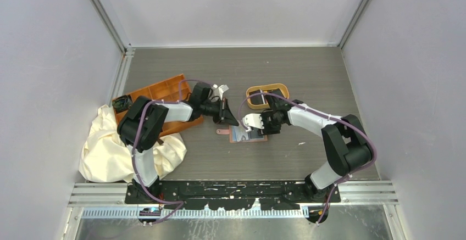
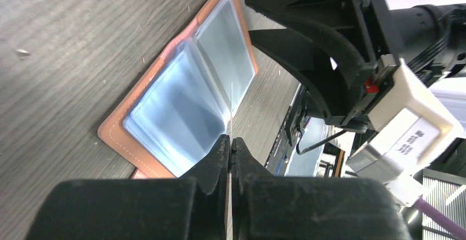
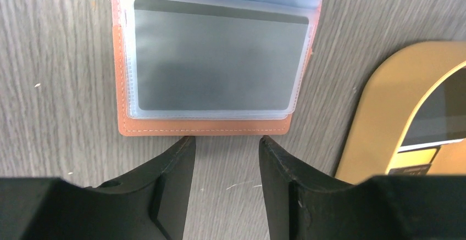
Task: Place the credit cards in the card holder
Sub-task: Insert the credit card into the card holder.
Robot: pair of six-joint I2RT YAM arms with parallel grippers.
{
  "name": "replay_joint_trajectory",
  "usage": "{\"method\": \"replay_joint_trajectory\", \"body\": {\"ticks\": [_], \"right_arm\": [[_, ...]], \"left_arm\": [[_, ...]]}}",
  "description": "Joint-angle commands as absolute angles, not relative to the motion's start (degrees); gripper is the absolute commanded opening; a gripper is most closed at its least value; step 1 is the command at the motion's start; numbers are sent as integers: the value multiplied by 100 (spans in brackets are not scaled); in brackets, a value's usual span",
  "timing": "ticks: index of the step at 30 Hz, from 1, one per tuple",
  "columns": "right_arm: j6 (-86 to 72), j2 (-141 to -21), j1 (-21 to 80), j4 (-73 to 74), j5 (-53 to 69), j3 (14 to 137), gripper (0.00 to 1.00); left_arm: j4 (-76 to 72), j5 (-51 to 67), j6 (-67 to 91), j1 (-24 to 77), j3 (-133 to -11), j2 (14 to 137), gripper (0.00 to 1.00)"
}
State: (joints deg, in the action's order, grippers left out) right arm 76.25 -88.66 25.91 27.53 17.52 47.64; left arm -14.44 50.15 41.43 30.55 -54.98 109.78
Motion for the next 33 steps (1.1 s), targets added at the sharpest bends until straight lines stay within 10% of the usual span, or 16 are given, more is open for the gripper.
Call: {"method": "replay_joint_trajectory", "body": {"ticks": [1, 33], "right_arm": [[7758, -9194, 2739, 2580, 1848, 4869, 52], [7673, -9202, 2767, 2643, 1810, 4895, 52]], "left_arm": [[-1127, 5289, 3907, 2917, -5585, 10627, 0], [-1539, 4754, 4263, 2786, -5759, 11275, 0]]}}
